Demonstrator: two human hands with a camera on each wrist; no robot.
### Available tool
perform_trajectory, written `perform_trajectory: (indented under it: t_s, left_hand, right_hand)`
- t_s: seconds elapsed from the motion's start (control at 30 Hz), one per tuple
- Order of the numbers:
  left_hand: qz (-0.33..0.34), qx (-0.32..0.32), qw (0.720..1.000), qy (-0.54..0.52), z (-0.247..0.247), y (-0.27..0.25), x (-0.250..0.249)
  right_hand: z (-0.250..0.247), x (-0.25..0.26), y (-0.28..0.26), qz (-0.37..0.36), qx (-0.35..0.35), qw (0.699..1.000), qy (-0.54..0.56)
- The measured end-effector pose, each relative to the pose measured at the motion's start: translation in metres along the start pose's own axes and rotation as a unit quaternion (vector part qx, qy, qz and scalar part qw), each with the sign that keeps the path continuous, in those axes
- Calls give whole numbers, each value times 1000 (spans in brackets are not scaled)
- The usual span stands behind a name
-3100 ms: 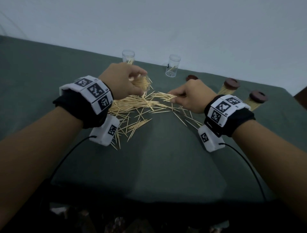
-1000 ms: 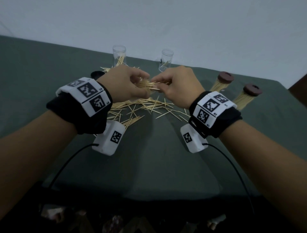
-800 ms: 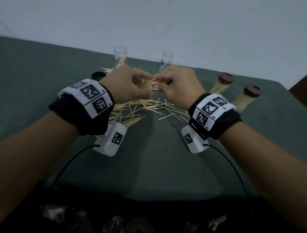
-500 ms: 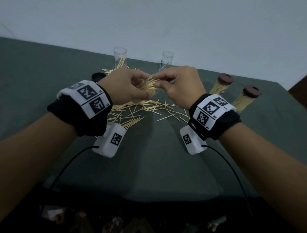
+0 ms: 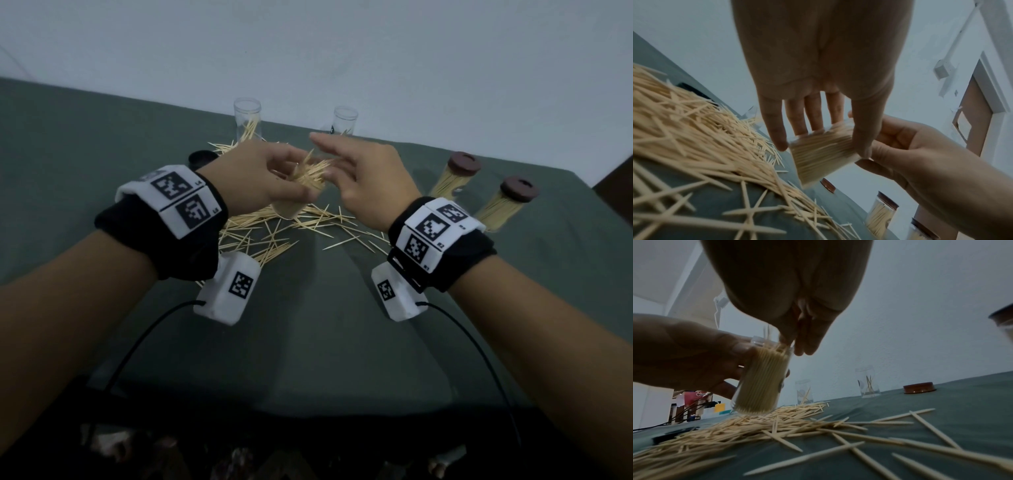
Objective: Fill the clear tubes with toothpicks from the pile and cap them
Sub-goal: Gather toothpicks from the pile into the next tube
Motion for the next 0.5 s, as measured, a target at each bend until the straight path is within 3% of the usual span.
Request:
perform_trajectory:
  t_s: [0.13, 0.27, 0.4, 0.5]
  left_hand:
    - [8, 9, 1000, -5, 1, -1, -3]
    - [-1, -16, 1000, -21, -2, 1, -1]
    - [-10, -6, 1000, -26, -1, 1, 3]
    - [-6, 24, 999, -46, 3, 1, 2]
  right_hand:
    - [-6, -5, 4, -8, -25, 997, -68]
    - [0, 5, 2, -79, 23, 992, -100]
    - [-6, 6, 1, -30, -51, 998, -32]
    - [-11, 2, 4, -10, -69, 996, -59]
Point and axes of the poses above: each hand's wrist, its own y-axis towards the middle knuckle, its own z-axis out of the palm, x = y × z, the point moved 4 cm from there along y, towards the middle knuckle, and after that the axes turned 11 degrees about -z, right-handed, at the moved point
